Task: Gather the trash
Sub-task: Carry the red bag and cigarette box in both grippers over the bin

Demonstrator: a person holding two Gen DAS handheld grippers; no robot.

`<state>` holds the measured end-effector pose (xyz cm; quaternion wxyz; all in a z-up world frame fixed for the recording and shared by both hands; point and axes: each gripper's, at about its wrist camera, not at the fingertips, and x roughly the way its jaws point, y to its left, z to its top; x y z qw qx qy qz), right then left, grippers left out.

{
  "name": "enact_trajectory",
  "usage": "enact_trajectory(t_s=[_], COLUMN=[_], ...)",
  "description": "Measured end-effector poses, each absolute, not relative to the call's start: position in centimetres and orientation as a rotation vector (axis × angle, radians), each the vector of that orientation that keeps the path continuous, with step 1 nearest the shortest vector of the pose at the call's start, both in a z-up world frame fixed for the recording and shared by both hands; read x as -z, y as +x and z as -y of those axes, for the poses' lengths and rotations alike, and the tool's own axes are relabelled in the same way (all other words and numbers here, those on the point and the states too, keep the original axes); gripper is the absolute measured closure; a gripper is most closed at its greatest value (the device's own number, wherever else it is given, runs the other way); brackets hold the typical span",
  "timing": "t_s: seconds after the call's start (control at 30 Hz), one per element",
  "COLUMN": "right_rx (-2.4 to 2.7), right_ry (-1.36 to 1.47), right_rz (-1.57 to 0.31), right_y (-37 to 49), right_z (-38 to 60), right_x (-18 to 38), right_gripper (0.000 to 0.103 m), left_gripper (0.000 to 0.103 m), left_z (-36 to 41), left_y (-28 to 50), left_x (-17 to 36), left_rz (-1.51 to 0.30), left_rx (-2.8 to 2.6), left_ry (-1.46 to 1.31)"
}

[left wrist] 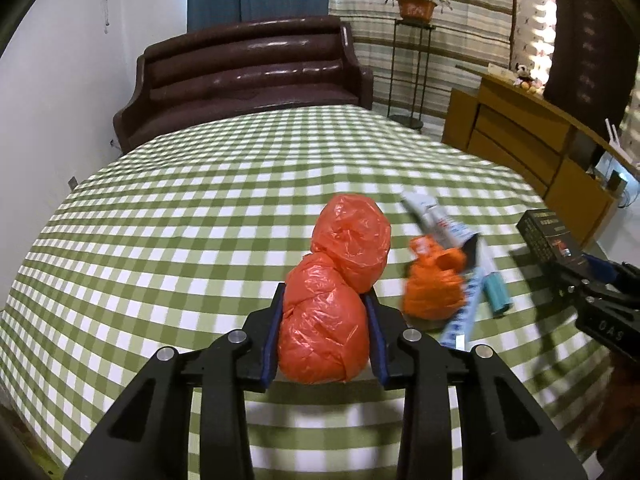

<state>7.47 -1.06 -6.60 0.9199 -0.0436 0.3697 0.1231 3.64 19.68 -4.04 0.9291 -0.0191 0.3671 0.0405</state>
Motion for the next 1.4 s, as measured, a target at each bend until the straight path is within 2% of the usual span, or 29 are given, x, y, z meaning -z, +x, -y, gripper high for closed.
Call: enact_trajectory(t_s=[0.6,0.97,1.4], right_rx=[-0.081,0.024,0.067], right_ry=[-0.025,0.021,0.065], right_rz=[-0.681,-0.677,-0.69], right_y=[6.1,6.5,7.0], right_z=[12.0,18.6,22.2], right_x=[4.5,5.0,6.2], right_gripper=[0.049,0.049,0.049], left_gripper=[0.067,0.067,0.067], left_z=[-6.5,1.8,7.2], left_y=[6.2,8.3,10.3], left_x=[2.0,2.9,4.4], left_rz=[-0.698,-0.696,-0.72], left_rx=[0.142,0.245,0.283], left_ry=[0.015,0.082,0.14])
